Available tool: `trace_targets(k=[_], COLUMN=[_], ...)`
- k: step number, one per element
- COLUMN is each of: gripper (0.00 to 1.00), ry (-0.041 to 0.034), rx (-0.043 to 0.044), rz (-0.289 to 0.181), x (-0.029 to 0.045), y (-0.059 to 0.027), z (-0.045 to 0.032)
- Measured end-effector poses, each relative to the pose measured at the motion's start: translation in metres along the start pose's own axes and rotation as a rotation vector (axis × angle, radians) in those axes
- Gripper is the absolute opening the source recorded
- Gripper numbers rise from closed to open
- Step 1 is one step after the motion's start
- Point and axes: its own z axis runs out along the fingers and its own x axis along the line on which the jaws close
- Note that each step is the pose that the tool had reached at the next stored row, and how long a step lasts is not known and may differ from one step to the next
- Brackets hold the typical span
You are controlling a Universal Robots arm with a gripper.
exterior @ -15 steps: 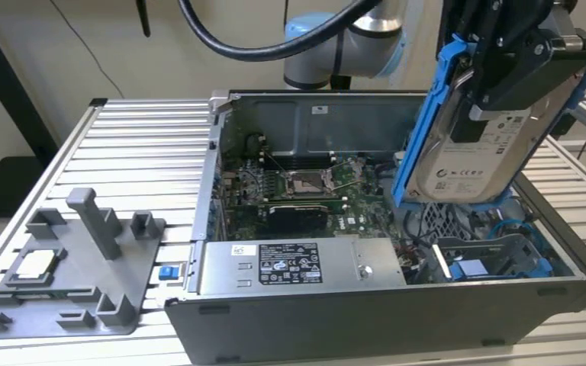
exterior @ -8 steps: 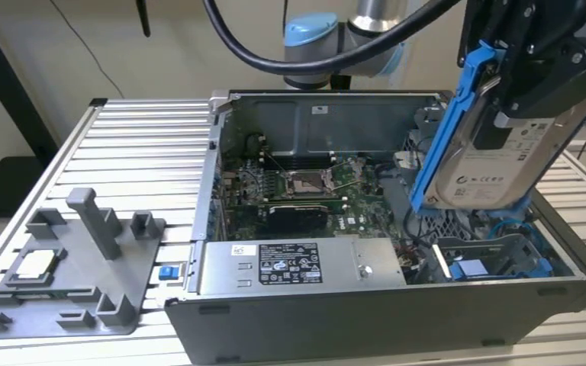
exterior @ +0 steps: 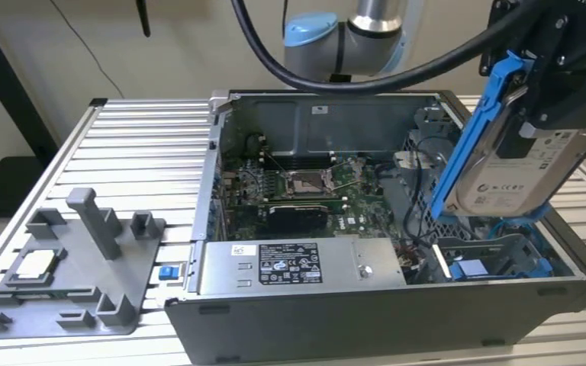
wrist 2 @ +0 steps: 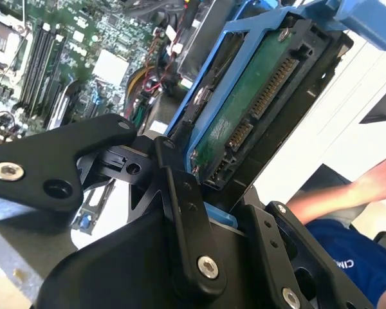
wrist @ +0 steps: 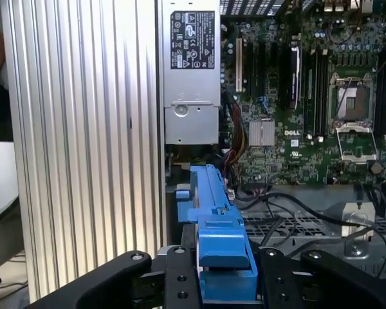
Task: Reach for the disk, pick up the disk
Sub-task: 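Pick up the disk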
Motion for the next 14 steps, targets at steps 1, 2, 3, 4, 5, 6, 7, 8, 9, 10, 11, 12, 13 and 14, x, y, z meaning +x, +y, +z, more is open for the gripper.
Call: trace_targets(k=[1, 2, 3, 4, 5, 6, 7, 8, 9, 10, 11, 12, 13, 14], gripper=[0.00, 0.00, 0.00, 0.00, 0.00, 0.00, 0.00, 0.00, 0.00, 0.00, 0.00, 0.00, 0.00, 0.00], ry=[-0.0002, -0.0002, -0.0001, 0.0000, 0.0000, -0.0001, 0.0000, 0.0000, 0.0000, 0.0000, 0.0000, 0.0000, 0.0000, -0.0001], rx=[0.0000, 0.0000, 0.0000, 0.0000, -0.0001, 0.0000, 0.0000, 0.0000, 0.0000, 0.0000, 0.0000, 0.0000, 0.0000, 0.0000], rz=[0.000, 0.000, 0.000, 0.000, 0.000, 0.000, 0.000, 0.000, 0.000, 0.000, 0.000, 0.000, 0.000, 0.000], x=[0.0003, 0.0006, 0.0010, 0.0014, 0.0018, 0.0025, 0.0031, 0.0036, 0.0042, 0.0048, 0.0053, 0.0059, 0.0065, 0.0073], y=[-0.0030, -0.0062, -0.0088, -0.0111, -0.0134, -0.0156, -0.0174, -0.0191, -0.0211, -0.0230, -0.0248, -0.0265, -0.0282, -0.0297], z=[0.0010, 0.0021, 0.0033, 0.0046, 0.0061, 0.0078, 0.0094, 0.0110, 0.0129, 0.0147, 0.0164, 0.0182, 0.0198, 0.0217])
